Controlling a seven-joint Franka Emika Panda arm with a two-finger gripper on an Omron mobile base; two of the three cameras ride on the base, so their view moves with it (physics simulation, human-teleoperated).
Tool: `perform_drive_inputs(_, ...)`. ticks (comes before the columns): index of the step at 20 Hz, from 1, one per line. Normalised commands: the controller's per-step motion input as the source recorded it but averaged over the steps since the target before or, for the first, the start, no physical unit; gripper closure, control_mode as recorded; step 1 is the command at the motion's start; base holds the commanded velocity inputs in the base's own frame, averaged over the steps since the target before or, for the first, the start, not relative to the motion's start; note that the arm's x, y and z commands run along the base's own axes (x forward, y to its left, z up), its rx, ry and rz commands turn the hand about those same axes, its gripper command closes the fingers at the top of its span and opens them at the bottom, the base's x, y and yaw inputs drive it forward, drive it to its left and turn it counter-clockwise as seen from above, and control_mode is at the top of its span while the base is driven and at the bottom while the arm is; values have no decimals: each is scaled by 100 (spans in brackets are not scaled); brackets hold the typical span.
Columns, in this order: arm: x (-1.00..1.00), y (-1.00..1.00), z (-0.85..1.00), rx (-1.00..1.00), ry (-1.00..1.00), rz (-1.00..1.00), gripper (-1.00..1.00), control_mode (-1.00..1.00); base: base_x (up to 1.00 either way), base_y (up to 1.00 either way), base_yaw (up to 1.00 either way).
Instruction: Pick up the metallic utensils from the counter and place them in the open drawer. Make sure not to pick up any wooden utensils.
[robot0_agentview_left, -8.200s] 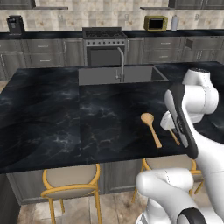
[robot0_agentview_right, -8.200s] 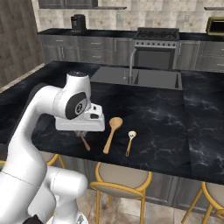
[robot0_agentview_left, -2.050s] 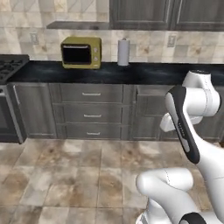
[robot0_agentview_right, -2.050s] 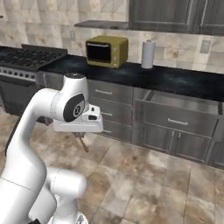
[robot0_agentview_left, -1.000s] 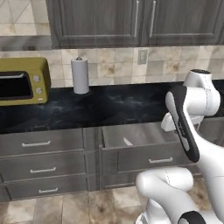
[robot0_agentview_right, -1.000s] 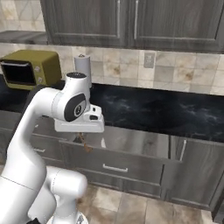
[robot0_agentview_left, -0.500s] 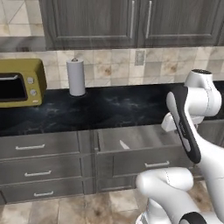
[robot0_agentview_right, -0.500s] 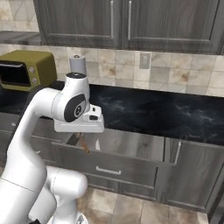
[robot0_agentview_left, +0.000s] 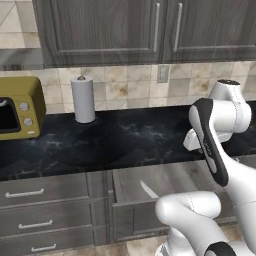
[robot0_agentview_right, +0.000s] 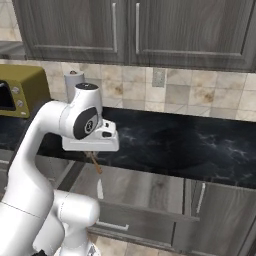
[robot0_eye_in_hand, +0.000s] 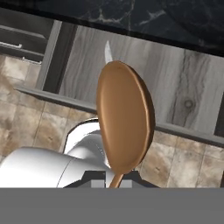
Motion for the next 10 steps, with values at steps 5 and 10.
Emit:
perform_drive_inputs(5,0,0,0,0,0,0,100,100,0,0,0)
perform_drive_inputs(10,0,0,0,0,0,0,100,100,0,0,0)
